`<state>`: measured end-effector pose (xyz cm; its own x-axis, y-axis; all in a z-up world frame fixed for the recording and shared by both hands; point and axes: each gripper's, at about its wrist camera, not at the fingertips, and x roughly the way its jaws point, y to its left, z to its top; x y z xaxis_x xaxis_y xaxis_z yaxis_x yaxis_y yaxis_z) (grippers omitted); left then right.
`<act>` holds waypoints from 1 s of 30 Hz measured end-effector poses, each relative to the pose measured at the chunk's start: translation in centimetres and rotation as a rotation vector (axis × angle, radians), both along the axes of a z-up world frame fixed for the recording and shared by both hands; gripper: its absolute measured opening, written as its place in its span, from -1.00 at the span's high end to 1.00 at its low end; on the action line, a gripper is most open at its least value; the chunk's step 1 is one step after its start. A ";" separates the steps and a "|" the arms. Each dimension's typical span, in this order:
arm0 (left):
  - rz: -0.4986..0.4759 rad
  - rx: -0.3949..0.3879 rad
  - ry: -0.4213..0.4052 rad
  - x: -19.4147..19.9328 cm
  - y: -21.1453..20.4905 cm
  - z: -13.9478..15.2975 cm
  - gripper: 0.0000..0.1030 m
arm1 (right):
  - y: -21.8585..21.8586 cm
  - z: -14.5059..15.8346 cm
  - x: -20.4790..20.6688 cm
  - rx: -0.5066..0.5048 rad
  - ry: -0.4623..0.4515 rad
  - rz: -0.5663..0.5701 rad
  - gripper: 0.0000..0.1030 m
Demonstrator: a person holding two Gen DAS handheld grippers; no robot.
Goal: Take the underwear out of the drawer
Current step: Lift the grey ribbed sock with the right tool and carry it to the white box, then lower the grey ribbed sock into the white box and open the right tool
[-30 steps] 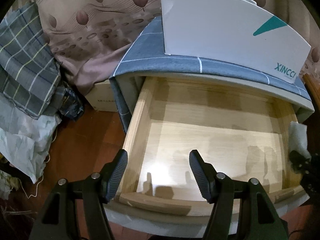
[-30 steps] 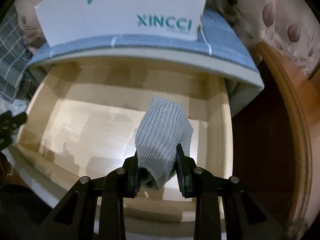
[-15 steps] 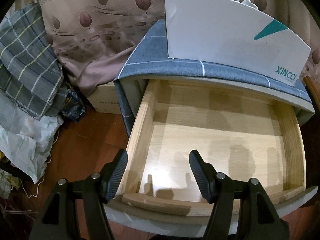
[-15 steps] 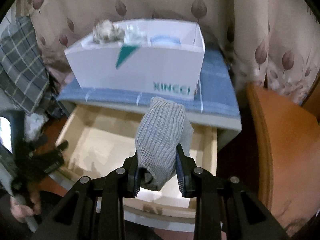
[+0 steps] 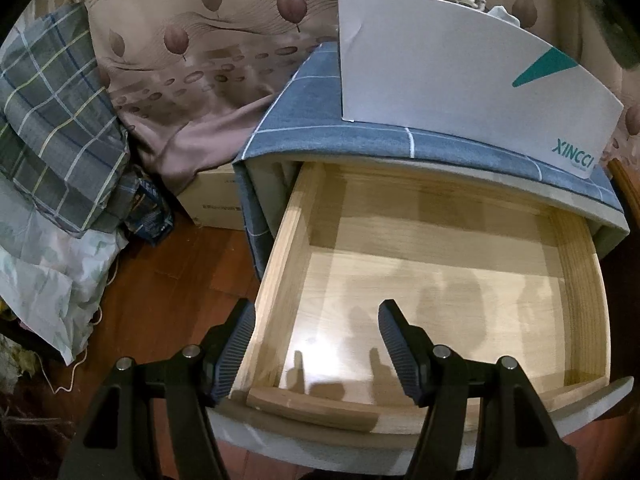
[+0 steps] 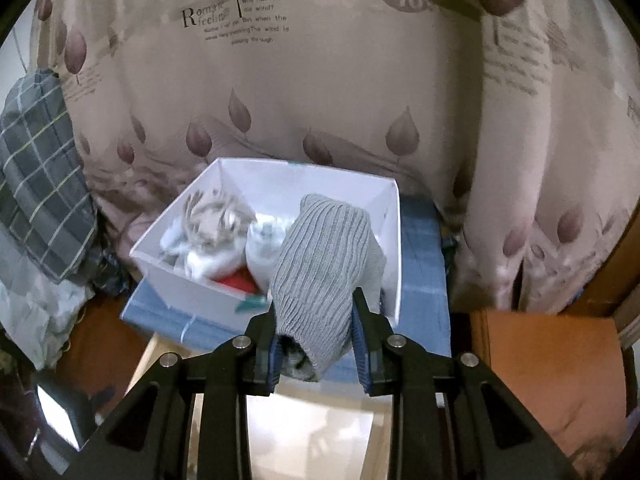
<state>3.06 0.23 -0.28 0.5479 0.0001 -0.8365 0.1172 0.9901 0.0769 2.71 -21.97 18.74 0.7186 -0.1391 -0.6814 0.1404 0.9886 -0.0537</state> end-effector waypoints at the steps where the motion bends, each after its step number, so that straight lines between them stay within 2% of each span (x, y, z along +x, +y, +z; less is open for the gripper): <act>1: 0.003 -0.001 0.000 0.0 0.1 0.0 -0.27 | -0.1 0.1 0.8 -0.004 0.000 -0.001 0.49; 6: 0.009 -0.003 0.002 0.2 0.4 0.0 -0.27 | 0.2 -0.9 5.0 -0.031 0.031 -0.004 0.48; 13: 0.018 -0.040 0.019 0.4 0.9 -0.4 -0.27 | 0.7 -4.9 9.7 -0.049 0.113 -0.010 0.48; 22: 0.009 -0.048 0.022 0.4 0.9 -0.5 -0.27 | 0.8 -7.3 12.6 -0.059 0.154 -0.027 0.33; 25: 0.005 -0.047 0.018 0.2 0.9 -0.4 -0.27 | 0.8 -7.5 12.8 -0.064 0.153 -0.040 0.23; 28: 0.002 -0.046 0.019 0.3 0.7 -0.5 -0.27 | 0.6 -7.3 12.8 -0.046 0.147 -0.049 -0.04; 30: 0.000 -0.047 0.020 0.3 0.7 -0.5 -0.27 | 0.3 -7.1 12.5 -0.044 0.139 -0.048 -0.34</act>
